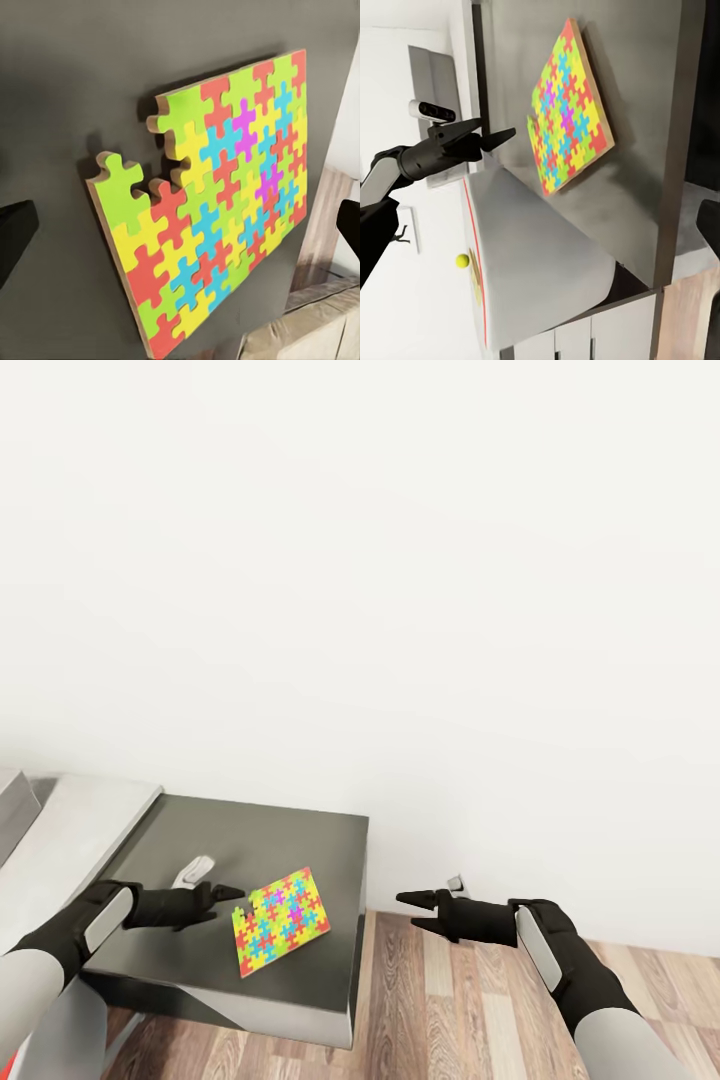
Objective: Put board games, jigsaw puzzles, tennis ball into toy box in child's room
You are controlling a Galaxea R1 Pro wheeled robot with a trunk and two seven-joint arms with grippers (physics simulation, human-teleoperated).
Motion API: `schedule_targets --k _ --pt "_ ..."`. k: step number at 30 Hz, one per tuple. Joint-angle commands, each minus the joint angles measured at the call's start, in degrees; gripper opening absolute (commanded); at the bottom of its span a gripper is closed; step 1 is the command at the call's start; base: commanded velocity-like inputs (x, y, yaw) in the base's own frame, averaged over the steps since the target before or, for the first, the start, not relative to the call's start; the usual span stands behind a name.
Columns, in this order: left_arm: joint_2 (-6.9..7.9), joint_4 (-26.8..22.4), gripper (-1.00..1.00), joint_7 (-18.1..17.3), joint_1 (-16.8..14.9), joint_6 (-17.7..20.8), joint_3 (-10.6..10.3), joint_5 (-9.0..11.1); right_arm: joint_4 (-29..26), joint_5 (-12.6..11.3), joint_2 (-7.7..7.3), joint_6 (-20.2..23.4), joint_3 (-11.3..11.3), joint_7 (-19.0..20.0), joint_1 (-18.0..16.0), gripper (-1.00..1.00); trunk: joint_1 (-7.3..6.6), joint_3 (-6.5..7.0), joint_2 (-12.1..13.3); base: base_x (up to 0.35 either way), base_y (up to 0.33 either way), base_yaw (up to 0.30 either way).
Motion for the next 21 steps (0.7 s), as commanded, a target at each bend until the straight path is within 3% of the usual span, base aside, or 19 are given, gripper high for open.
schedule_targets --k 1,21 --pt "0.04 0.0 1.00 -0.1 -0.1 0.2 -0.3 0.3 0.0 0.2 0.01 0.2 -0.1 0.3 0.0 1.00 0.04 -0.11 -0.1 0.064 0.011 0.000" --pt "-0.11 0.0 1.00 0.1 0.0 0.3 -0.2 0.3 -0.1 0.2 0.01 0.2 -0.1 0.3 0.0 1.00 0.04 -0.11 -0.1 0.040 0.001 0.000"
